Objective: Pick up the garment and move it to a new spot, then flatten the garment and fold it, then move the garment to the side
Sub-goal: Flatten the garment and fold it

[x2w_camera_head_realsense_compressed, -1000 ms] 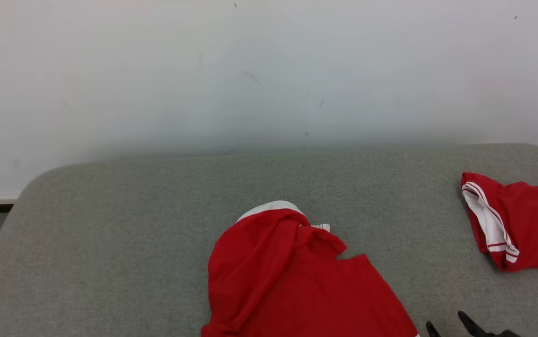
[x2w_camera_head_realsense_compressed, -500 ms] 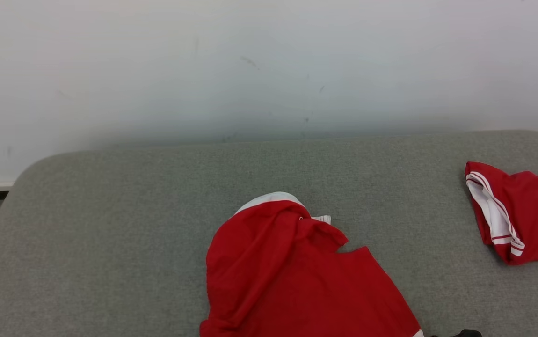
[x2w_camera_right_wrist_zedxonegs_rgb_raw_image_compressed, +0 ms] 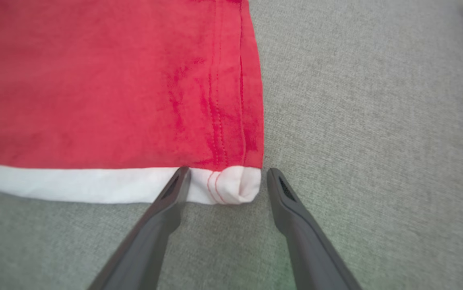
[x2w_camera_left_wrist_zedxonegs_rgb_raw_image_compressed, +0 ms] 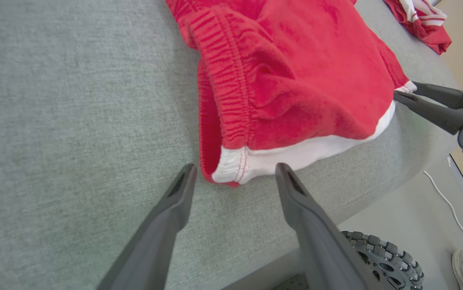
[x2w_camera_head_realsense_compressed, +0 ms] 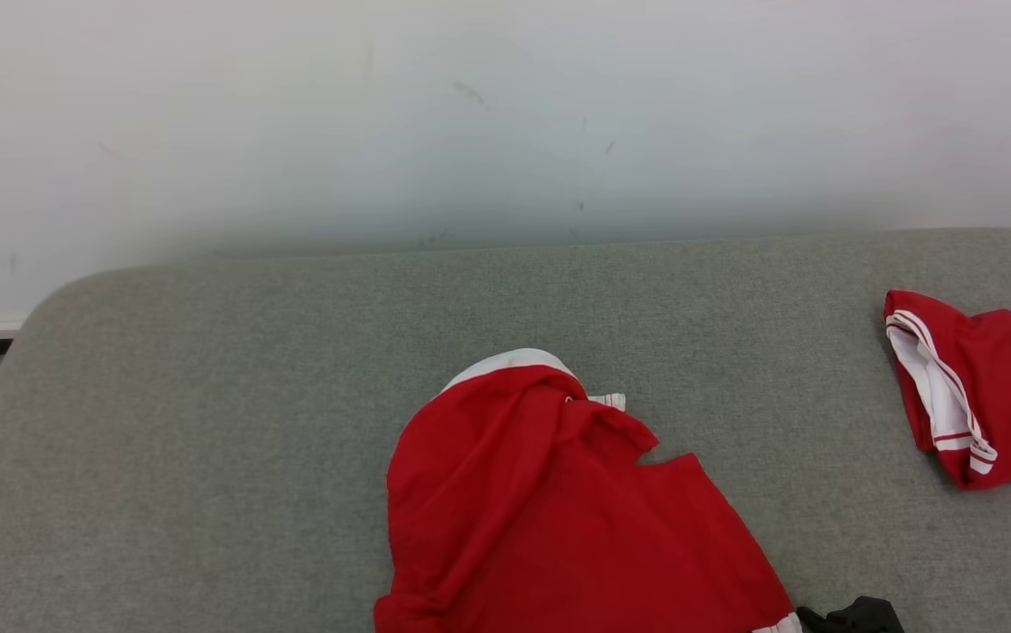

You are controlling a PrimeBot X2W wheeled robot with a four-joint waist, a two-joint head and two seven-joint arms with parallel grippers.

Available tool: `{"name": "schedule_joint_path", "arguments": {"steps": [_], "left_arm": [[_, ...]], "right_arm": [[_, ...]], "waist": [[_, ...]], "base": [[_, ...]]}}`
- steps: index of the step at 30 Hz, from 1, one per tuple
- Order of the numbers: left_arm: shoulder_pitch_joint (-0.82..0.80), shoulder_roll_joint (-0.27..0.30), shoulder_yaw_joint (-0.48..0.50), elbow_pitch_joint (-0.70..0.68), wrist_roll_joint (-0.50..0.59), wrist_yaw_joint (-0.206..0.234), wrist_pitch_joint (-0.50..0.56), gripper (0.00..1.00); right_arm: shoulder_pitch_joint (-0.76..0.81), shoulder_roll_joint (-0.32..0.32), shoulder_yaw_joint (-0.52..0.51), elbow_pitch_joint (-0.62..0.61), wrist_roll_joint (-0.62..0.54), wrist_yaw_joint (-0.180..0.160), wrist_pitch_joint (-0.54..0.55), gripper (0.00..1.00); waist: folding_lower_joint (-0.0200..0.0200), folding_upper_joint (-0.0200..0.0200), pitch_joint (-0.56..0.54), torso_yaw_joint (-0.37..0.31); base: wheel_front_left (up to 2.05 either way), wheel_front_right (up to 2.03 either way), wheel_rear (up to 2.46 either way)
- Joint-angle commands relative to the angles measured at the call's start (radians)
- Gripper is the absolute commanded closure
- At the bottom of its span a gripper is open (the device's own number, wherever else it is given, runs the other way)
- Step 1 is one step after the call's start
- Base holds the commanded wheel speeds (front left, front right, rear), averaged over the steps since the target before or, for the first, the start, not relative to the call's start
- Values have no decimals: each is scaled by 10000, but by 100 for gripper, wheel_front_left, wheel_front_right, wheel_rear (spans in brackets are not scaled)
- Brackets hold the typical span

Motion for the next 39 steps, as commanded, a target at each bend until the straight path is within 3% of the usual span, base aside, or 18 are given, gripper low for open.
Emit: {"name": "schedule_joint_path", "arguments": {"steps": [1, 15, 16, 17, 19, 20, 21, 30, 39], "left_arm": [[-153, 62, -49, 47, -143, 18, -84, 0], [-1091, 128, -1233, 800, -846, 17, -548, 0], [-1168, 151, -1330, 862, -905, 17, -565, 20], [-1228, 158, -1459, 930, -1007, 17, -573, 52], [-1331, 164, -1686, 1079, -1191, 17, -612, 66], [-1372, 150, -1827, 1146, -1259, 17, -615, 80], [-1409, 138, -1965, 1203, -1345, 17, -634, 98], [-1318, 290, -2429, 922, -2814, 17, -1067, 100], [-1197, 1380, -1787, -2507, -4536, 17, -729, 100]], "right_arm": [[-97, -13, 40, 104, 128, -27, -21, 0], [-729, 272, 785, 820, 420, -26, 62, 0], [-760, 314, 833, 892, 526, -26, 99, 9], [-807, 329, 902, 968, 623, -26, 139, 51], [-879, 334, 1004, 1107, 769, -26, 121, 81], [-914, 339, 1038, 1180, 821, -26, 94, 95], [-939, 357, 1098, 1226, 890, -26, 86, 100], [-868, 199, 780, 211, 2950, -21, -532, 100], [-83, -944, -666, -3103, 5513, -23, -561, 100]], "waist": [[0, -1, 30, -24], [0, -1, 380, -159], [0, -1, 402, -160], [0, -1, 415, -158], [0, -1, 419, -153], [0, -1, 411, -151], [0, -1, 400, -150], [0, -1, 108, -182], [0, -1, -325, -264]], "base": [[0, 0, 0], [0, 0, 0], [0, 0, 0], [0, 0, 0], [0, 0, 0], [0, 0, 0], [0, 0, 0], [0, 0, 0], [0, 0, 0]]}}
